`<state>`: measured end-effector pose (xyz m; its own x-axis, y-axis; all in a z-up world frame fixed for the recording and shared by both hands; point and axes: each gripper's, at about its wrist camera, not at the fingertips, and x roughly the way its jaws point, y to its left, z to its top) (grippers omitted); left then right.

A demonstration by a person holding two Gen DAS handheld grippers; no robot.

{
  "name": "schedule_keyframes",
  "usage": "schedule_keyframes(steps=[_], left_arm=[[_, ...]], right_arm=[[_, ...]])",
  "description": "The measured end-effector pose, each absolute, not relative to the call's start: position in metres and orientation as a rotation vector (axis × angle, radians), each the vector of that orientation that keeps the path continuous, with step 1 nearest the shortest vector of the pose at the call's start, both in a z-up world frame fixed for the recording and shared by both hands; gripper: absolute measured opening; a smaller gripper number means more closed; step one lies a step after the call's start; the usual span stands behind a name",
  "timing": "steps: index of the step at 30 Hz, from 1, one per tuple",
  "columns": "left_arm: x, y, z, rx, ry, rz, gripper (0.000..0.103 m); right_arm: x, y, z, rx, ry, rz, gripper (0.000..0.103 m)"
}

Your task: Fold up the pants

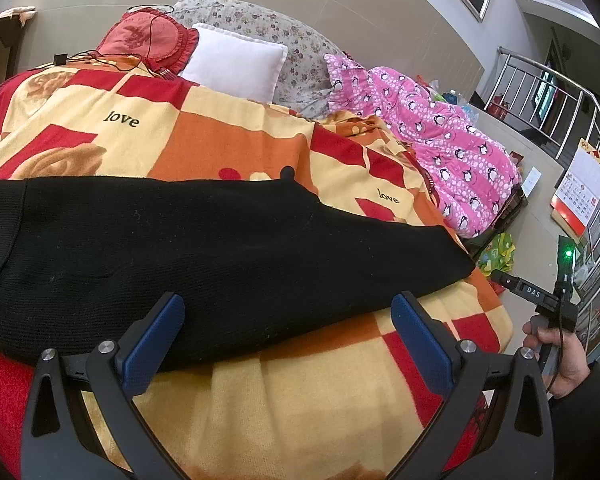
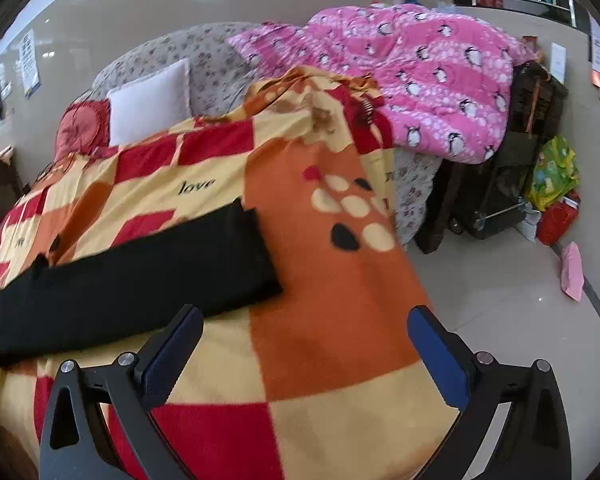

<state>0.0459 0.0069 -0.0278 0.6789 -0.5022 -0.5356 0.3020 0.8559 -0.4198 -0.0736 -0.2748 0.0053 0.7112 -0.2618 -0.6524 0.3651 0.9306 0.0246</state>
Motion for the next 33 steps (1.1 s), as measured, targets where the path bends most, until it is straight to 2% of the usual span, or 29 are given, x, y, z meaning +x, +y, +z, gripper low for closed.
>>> schedule_keyframes(steps=[5,7,9,14,21,33], left_arm=[[0.046,0.007,-0.028,-0.311,0.688,-0.46,0.103],[0.046,0.007,-0.028,-0.311,0.689,-0.46,0.103],[0.046,0.007,-0.028,-0.308,0.689,-0.458,0.103],[0.047,0.007,-0.03,-0.303,0.69,-0.455,0.103],[0.047,0.007,-0.032,-0.302,0.692,-0.454,0.103],[0.048,0.007,-0.032,-0.305,0.694,-0.454,0.103]], right_arm=[[-0.075,-0.272,0.017,0.24,0.682,-0.299,0.101],[-0.07,-0.285,0.015,0.399,0.71,-0.228,0.096],[-0.064,-0.304,0.004,0.647,0.736,-0.124,0.084],[-0.059,-0.325,-0.016,0.993,0.706,-0.016,0.083],[-0.034,-0.339,-0.033,1.065,0.773,-0.099,0.084],[-0.015,-0.346,-0.039,1.06,0.74,0.001,0.083]])
